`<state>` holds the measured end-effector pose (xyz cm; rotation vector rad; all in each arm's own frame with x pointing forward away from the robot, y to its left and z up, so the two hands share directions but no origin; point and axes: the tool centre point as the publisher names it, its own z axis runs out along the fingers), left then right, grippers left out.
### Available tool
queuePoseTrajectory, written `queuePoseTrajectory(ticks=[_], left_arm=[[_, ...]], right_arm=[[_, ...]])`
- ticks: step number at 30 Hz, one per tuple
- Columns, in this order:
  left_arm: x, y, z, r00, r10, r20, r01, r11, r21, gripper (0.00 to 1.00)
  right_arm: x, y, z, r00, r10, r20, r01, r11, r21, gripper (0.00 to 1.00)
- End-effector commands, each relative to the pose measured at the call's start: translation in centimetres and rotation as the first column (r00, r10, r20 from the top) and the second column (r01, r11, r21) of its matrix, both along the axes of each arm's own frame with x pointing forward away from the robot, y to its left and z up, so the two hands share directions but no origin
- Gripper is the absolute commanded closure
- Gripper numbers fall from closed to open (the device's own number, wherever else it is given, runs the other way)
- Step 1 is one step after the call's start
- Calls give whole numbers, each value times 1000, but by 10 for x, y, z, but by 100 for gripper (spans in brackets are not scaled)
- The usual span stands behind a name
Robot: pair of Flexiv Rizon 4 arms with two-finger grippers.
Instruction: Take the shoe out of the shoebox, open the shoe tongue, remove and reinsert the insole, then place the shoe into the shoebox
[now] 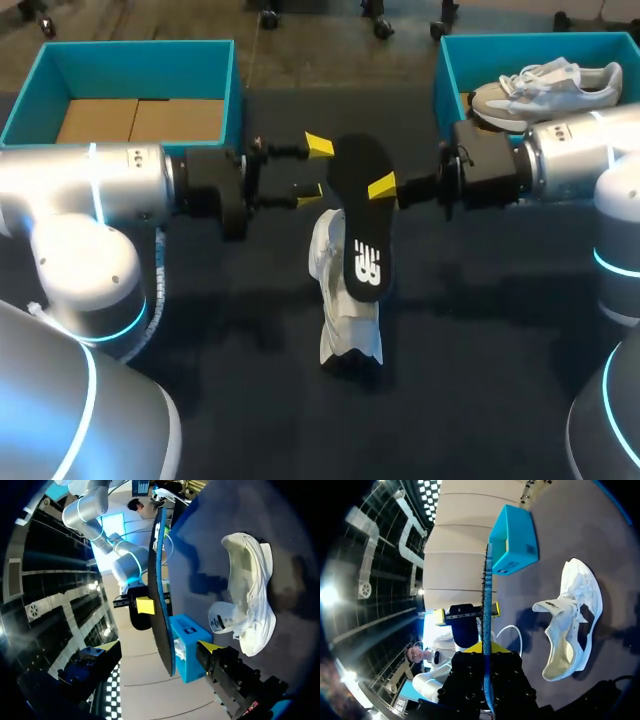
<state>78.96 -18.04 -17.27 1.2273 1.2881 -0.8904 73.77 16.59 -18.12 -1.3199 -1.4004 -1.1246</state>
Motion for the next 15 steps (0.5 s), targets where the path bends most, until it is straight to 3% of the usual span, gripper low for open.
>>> queuePoseTrajectory(ticks=[1, 4, 6, 13, 15], left_arm=[[1, -4, -5, 1000, -23, 13, 24, 997, -68, 21], [-1, -8, -5, 1000, -30, 9, 30, 996, -84, 51], [-2, -10, -5, 999, -34, 5, 35, 995, -94, 63], [-6, -15, -5, 999, -45, -10, 43, 992, -115, 80], [-8, -17, -5, 999, -47, -16, 44, 991, -124, 89]], right_arm=[[-1, 10, -3, 1000, -5, 4, 5, 1000, 7, 100], [-1, 13, -3, 1000, -2, 11, 2, 1000, 13, 100], [0, 15, -3, 1000, 0, 14, 0, 1000, 15, 100], [0, 20, -2, 1000, 6, 23, -7, 1000, 20, 100], [0, 21, -2, 1000, 6, 26, -7, 1000, 21, 100]])
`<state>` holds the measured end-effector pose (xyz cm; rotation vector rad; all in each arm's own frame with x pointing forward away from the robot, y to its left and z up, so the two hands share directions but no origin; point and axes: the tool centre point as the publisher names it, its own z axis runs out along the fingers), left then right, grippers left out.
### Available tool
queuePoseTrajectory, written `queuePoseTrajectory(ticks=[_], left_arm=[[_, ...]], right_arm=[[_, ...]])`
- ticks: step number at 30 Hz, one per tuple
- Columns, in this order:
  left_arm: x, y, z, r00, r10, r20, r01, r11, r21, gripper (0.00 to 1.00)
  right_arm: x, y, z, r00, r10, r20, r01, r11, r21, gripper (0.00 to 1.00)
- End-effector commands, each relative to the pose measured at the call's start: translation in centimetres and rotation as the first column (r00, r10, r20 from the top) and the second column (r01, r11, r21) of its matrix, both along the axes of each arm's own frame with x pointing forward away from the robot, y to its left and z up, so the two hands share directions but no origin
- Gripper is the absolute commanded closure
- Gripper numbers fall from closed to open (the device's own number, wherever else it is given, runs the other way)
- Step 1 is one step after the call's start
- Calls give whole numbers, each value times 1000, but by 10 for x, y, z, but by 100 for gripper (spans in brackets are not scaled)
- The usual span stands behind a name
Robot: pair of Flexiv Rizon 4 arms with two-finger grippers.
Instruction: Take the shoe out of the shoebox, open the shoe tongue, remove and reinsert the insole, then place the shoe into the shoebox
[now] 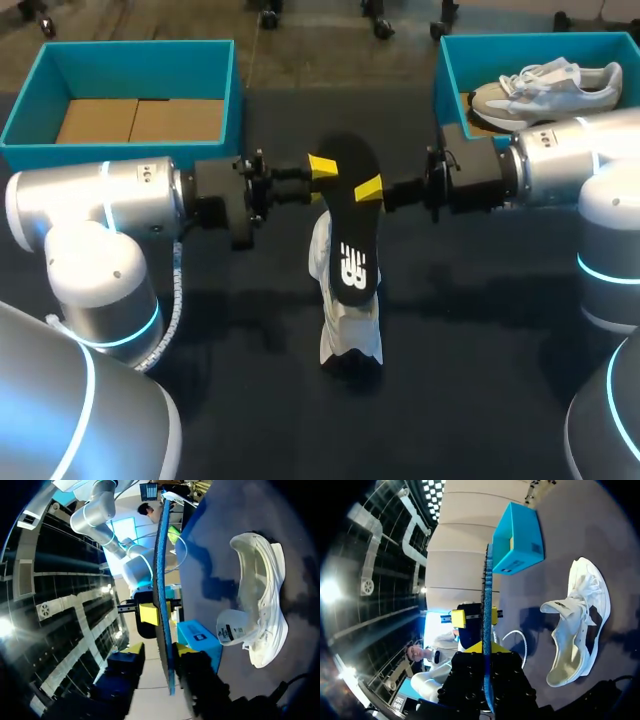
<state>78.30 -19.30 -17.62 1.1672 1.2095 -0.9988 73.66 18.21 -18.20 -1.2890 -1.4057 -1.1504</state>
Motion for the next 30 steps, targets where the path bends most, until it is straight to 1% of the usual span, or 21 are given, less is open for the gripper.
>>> queuePoseTrajectory(ticks=[1, 5, 10, 13, 16, 17, 18, 19, 23, 30], left_arm=[[-2, -6, -2, 1000, 2, -4, -2, 1000, -10, 93], [-6, -11, -2, 1000, -9, -13, 9, 1000, -16, 95], [-6, -14, -3, 1000, -14, -15, 13, 1000, -13, 95], [-6, -15, -3, 1000, -11, -16, 11, 1000, -14, 92], [-6, -16, -2, 1000, -12, -16, 12, 1000, -16, 87], [-6, -16, -2, 1000, -13, -14, 13, 1000, -14, 84], [-6, -15, -2, 1000, -14, -13, 13, 1000, -13, 75], [-6, -15, -2, 1000, -13, -13, 13, 1000, -12, 69], [-6, -14, -2, 1000, -10, -12, 10, 1000, -10, 69], [-5, -15, -3, 1000, -13, -11, 13, 1000, -5, 74]], right_arm=[[1, 5, -1, 1000, -1, 4, 1, 1000, 0, 100], [0, 8, 0, 1000, 1, 8, -1, 1000, 0, 100], [-1, 9, 1, 1000, 4, 10, -4, 1000, 1, 100], [-1, 10, 1, 1000, 6, 10, -6, 1000, 2, 100], [-2, 10, 0, 1000, 6, 10, -6, 1000, 4, 100], [-2, 10, 0, 1000, 6, 10, -6, 1000, 5, 100], [-2, 10, 0, 1000, 5, 10, -6, 1000, 5, 100], [-2, 10, 0, 1000, 6, 10, -6, 1000, 5, 100], [-1, 10, -1, 1000, 10, 10, -10, 1000, 7, 100], [0, 10, 0, 1000, 18, 9, -18, 1000, 6, 100]])
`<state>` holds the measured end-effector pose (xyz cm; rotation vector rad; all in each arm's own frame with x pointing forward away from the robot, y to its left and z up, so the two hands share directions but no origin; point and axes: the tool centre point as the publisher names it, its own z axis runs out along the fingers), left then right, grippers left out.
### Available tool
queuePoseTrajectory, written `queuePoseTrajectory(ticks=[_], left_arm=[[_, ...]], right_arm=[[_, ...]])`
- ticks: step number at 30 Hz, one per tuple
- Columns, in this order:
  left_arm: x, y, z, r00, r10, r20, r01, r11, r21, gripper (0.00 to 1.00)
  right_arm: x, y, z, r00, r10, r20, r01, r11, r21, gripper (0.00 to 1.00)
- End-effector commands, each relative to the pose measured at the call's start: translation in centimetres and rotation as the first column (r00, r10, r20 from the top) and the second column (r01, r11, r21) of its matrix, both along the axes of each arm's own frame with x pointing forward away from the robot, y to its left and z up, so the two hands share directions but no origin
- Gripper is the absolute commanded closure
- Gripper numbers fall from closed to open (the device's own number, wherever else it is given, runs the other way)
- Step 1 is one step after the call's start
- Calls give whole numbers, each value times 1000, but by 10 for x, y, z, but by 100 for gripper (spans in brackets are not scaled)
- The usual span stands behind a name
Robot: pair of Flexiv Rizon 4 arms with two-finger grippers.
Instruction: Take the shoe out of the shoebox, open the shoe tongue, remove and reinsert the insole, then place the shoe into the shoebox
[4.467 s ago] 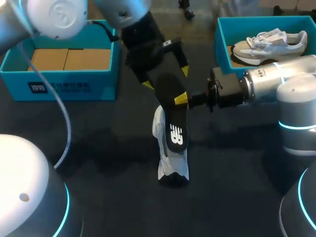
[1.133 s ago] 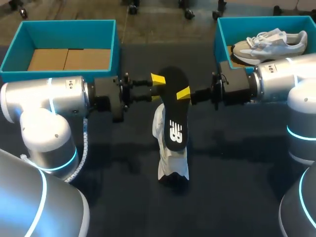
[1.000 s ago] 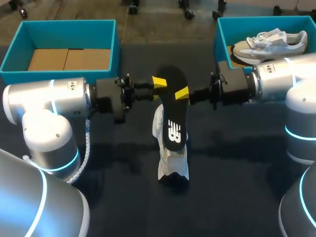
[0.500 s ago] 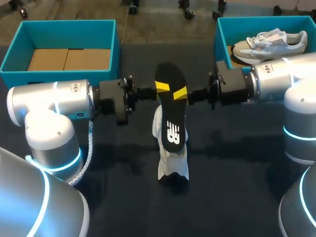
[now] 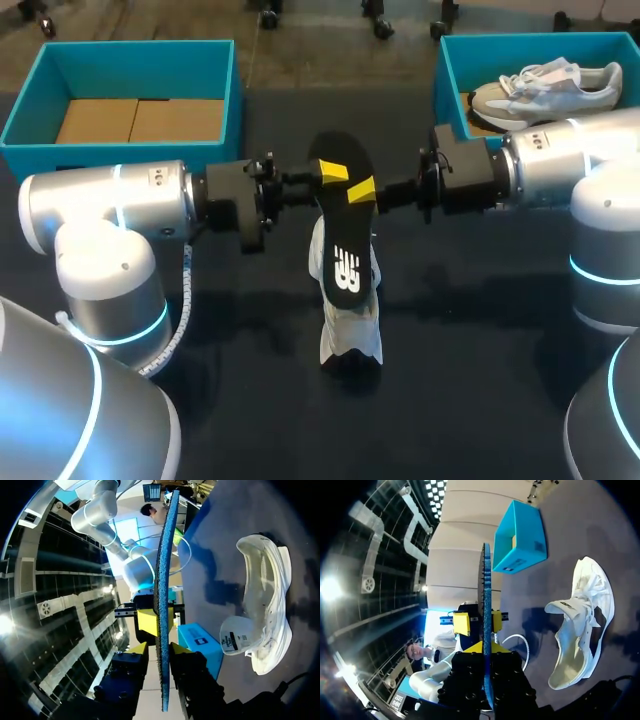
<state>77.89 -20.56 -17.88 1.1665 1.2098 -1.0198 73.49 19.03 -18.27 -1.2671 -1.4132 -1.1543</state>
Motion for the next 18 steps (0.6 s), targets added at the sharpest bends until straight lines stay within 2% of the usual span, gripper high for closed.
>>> queuePoseTrajectory(ticks=[1, 7, 9, 11, 18], left_arm=[[-1, -3, -1, 1000, -3, 2, 3, 1000, 0, 75], [-3, -7, -2, 1000, -14, 0, 14, 1000, 3, 80], [-3, -7, -2, 1000, -13, -5, 13, 1000, 4, 93], [-2, -6, -4, 1000, -8, -10, 8, 1000, 5, 100], [0, -5, -6, 1000, 6, -20, -6, 1000, 11, 100]], right_arm=[[2, 2, 1, 1000, 5, -1, -5, 1000, -3, 100], [2, 2, 1, 1000, 2, -1, -2, 1000, -2, 100], [2, 2, 0, 1000, -1, -1, 1, 1000, -1, 100], [2, 2, 0, 1000, -3, -2, 3, 1000, 0, 100], [2, 1, -1, 1000, -3, -5, 3, 1000, 3, 100]])
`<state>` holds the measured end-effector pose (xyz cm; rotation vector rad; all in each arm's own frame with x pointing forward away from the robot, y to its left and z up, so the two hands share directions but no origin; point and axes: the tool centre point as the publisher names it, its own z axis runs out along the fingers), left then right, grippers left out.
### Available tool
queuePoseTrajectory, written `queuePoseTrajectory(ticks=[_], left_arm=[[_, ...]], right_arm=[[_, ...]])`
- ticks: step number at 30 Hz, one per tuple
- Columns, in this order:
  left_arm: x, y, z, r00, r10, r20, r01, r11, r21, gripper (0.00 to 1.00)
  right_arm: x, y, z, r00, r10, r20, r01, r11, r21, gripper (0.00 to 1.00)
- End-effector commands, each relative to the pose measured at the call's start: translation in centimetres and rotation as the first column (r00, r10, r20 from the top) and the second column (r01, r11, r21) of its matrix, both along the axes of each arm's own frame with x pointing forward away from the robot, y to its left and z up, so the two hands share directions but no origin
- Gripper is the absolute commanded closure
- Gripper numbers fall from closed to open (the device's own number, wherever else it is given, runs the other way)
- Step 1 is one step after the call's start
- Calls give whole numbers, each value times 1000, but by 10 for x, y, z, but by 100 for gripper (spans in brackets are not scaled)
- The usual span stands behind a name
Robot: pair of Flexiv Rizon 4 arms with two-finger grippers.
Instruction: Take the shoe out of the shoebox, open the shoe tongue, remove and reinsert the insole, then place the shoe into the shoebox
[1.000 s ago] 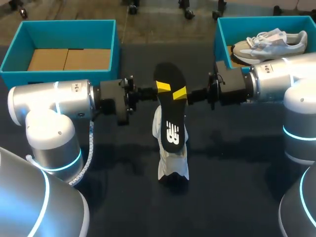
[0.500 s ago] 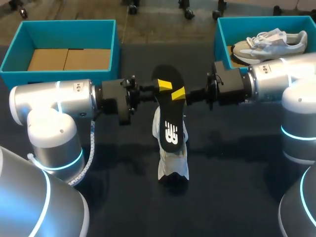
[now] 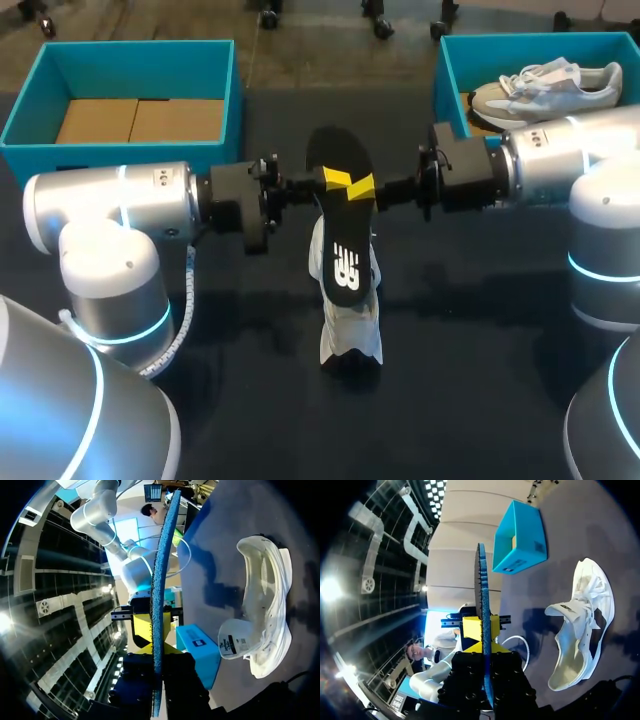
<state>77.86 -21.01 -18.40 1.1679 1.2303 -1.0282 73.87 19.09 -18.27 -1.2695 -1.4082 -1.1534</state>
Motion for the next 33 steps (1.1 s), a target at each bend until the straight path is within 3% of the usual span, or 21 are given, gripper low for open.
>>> queuePoseTrajectory(ticks=[1, 2, 3, 4, 8, 17, 24, 33], left_arm=[[0, 0, -1, 1000, 8, -3, -8, 1000, 1, 100], [0, 0, -1, 1000, 10, -8, -10, 1000, 3, 100], [0, 0, -1, 1000, 14, -16, -14, 1000, 6, 100], [1, 0, -2, 1000, 16, -21, -16, 1000, 9, 100], [2, 3, -4, 998, 28, -48, -28, 999, 17, 100], [-7, 8, 0, 990, -4, -140, 7, 1000, 20, 100], [-15, 10, 7, 959, -14, -284, 19, 1000, 16, 100], [-25, 8, 23, 889, -20, -458, 33, 999, 21, 100]], right_arm=[[-1, 0, -2, 1000, -1, -1, 1, 1000, 2, 100], [-1, -1, -2, 1000, -5, -5, 5, 1000, 3, 100], [-2, -2, -3, 1000, -9, -9, 9, 1000, 3, 88], [-4, -3, -4, 1000, -15, -12, 15, 1000, 6, 0], [-13, -10, -5, 998, -56, -7, 56, 998, -28, 0], [-24, -31, -3, 990, -99, 104, 112, 985, -131, 0], [-33, -51, -2, 958, -117, 260, 176, 960, -216, 0], [-40, -59, -3, 903, -11, 430, 157, 939, -306, 0]])
